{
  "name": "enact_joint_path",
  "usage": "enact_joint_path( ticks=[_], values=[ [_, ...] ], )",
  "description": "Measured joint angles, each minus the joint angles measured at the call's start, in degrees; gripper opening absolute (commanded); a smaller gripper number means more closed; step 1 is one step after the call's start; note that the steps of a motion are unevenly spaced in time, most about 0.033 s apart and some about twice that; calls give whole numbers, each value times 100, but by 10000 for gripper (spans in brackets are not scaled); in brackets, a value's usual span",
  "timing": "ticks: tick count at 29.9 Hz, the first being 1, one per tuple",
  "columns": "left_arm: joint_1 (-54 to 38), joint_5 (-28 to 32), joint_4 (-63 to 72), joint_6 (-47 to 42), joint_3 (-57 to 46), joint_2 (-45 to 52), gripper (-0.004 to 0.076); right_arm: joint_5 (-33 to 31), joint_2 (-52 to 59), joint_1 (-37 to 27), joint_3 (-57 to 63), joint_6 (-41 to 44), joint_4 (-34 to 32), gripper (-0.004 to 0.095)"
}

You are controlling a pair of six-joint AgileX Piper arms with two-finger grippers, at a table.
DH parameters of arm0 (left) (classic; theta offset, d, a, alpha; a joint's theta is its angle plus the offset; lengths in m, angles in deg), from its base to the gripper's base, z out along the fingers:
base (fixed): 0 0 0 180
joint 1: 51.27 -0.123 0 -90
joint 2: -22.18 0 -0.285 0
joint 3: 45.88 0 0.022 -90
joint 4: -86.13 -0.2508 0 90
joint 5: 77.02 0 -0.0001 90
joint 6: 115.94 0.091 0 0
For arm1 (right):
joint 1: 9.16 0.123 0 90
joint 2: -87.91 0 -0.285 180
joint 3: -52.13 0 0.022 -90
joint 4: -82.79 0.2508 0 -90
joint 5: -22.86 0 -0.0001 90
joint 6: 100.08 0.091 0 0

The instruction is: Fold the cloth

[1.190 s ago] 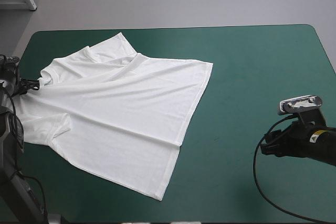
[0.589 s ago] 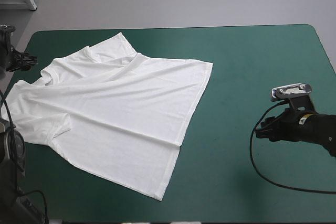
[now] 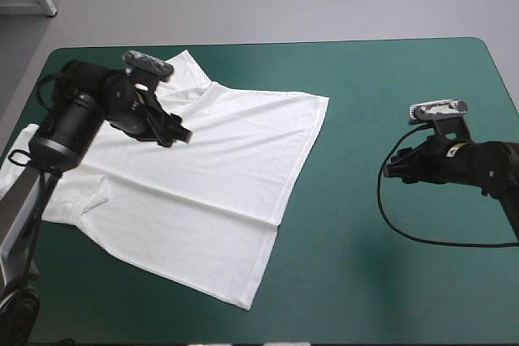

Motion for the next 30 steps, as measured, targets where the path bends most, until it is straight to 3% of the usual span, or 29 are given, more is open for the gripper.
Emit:
enact_joint_path(
  ticks=[8,14,21,30],
  values=[
    [1418,10,192,-619,-1745,481,491,-296,-257,0,-685,44,12,553],
    [2478,55,288,-1133,-2471,645,491,-300,-459,0,-728,60,24,553],
    [3523,653,582,-1722,-3004,655,491,-319,-554,0,-727,62,37,553],
    [4121,1502,869,-2050,-3786,662,491,-359,-556,0,-728,62,37,553]
  ],
)
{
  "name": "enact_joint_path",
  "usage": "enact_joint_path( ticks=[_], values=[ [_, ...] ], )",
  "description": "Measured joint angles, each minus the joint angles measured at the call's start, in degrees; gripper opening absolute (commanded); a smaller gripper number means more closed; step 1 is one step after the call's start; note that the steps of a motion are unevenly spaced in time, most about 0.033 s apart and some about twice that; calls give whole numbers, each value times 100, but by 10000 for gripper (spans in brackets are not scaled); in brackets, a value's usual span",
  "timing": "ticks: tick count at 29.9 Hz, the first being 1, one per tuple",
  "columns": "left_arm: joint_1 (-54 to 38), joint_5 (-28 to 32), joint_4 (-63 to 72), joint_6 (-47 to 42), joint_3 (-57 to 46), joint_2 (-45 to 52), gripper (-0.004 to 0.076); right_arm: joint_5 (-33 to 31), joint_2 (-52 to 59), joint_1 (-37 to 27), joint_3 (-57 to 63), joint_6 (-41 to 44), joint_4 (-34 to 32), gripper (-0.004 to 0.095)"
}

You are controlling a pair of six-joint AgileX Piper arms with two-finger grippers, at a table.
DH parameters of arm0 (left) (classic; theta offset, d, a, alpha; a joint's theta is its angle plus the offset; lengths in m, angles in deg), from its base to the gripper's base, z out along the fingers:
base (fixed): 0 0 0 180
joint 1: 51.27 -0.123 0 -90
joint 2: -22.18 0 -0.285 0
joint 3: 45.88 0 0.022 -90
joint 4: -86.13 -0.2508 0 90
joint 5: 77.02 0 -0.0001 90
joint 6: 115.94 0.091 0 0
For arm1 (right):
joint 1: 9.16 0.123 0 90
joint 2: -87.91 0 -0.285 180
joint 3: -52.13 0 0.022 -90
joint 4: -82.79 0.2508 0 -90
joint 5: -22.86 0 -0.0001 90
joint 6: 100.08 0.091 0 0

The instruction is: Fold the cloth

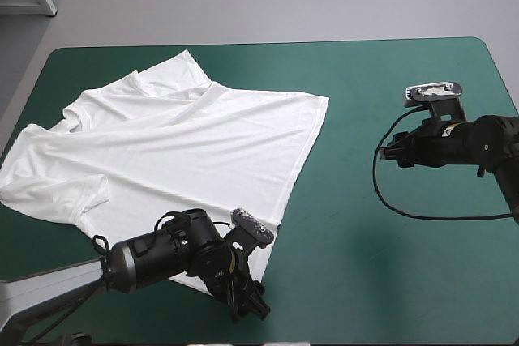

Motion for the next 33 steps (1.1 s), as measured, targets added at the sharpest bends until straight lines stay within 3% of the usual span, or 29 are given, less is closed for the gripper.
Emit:
enact_joint_path(
  ticks=[7,14,16,25,33],
  values=[
    [81,892,261,-25,-564,0,490,-4,-30,0,-4,0,5,553],
    [94,1262,295,-36,-879,-85,484,64,-165,0,-125,0,36,553],
    [101,1285,290,-97,-909,-113,445,30,-292,0,-293,0,38,553],
    [90,1186,-37,-179,-842,-357,19,-242,-1375,0,-1800,0,43,553],
    [77,1204,-113,-86,-794,-433,20,-503,-2683,170,-3181,0,-20,553]
  ],
)
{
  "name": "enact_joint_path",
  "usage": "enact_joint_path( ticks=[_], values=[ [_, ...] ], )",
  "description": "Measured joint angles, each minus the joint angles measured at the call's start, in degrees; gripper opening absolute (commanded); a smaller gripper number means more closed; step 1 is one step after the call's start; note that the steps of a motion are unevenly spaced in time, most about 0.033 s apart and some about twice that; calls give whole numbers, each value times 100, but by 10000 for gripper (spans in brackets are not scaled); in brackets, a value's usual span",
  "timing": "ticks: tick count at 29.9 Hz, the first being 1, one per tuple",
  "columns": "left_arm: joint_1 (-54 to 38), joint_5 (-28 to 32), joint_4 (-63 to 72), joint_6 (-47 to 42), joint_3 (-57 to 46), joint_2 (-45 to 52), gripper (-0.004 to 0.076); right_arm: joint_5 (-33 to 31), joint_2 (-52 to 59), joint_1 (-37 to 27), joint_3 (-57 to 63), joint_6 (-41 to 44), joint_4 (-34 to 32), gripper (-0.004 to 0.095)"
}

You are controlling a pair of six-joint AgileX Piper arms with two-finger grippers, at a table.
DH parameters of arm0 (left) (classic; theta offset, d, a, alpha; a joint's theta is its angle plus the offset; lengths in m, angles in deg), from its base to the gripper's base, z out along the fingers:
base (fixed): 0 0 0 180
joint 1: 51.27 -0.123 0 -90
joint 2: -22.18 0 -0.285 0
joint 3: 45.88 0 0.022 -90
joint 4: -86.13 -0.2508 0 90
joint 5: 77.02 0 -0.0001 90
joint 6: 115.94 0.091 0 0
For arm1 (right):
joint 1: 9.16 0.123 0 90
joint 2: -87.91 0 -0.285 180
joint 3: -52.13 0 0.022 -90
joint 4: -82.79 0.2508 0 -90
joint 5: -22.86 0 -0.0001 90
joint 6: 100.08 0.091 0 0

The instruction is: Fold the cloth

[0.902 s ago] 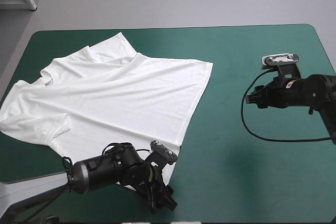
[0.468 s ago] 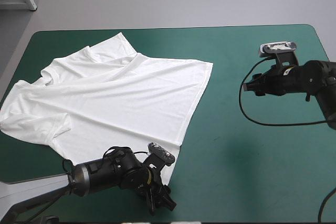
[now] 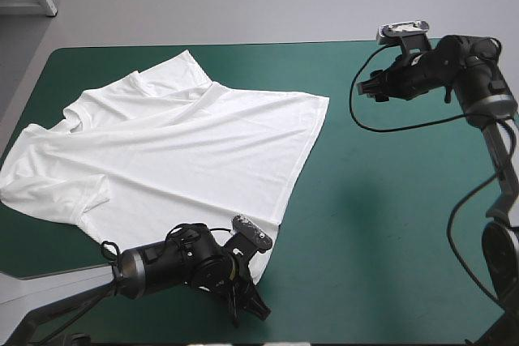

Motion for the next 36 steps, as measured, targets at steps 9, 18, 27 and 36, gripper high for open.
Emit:
enact_joint_path(
  ticks=[9,18,27,36],
  values=[
    [0,-103,-134,-356,137,109,20,-11,-1608,342,-1291,18,-29,553],
    [0,124,-155,-392,198,109,20,-40,-3077,376,-2739,18,65,553],
    [0,151,-170,-392,198,104,20,-13,-3577,527,-3044,-222,235,553],
    [0,224,-245,-392,198,104,20,154,-3898,1158,-3117,-214,-228,553]
  ],
)
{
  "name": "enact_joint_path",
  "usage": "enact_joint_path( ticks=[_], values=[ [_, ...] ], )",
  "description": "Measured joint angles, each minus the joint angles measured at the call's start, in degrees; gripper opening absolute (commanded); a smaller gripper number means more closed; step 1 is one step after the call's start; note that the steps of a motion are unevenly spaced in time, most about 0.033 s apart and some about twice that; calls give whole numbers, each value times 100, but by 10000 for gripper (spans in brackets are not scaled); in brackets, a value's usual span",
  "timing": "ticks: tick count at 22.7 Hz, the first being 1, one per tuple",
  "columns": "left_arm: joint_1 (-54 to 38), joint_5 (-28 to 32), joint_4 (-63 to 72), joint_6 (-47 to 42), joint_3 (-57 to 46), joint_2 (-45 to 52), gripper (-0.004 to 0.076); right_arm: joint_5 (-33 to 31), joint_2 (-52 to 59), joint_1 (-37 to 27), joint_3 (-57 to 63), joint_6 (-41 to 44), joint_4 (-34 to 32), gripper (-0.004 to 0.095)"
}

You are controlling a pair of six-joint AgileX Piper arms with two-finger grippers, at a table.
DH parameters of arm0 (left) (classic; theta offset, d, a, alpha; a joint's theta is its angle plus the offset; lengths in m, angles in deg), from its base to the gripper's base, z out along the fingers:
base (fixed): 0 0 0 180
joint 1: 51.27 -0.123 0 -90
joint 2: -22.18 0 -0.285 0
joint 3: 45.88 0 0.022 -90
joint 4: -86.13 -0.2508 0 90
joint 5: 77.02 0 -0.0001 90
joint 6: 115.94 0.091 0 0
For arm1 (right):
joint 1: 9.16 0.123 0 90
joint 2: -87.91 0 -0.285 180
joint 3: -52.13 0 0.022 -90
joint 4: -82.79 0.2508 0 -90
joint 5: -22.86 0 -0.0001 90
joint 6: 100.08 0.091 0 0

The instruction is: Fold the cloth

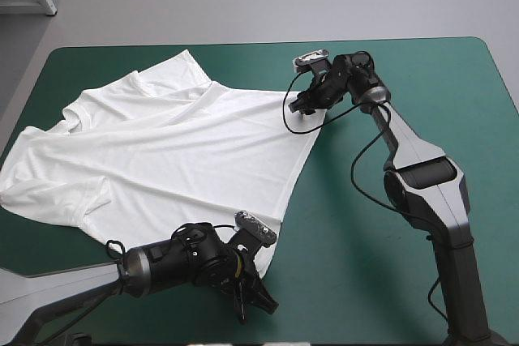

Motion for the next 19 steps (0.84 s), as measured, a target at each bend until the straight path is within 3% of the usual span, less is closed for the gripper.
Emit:
enact_joint_path(
  ticks=[4,5,8,9,15,19],
  values=[
    [0,-49,-42,0,0,0,20,39,-75,103,-64,158,-195,466],
    [0,-48,-44,0,4,0,20,34,-80,103,-76,175,-226,399],
    [0,-48,-89,0,4,0,20,20,-116,98,-110,169,-316,41],
    [0,-37,-89,0,4,0,20,20,-121,94,-110,131,-391,-16],
    [5,171,-89,0,4,0,20,31,-140,76,-139,111,-321,-17],
    [5,207,-146,0,4,-11,20,-668,-215,117,-621,198,-147,-17]
  ],
)
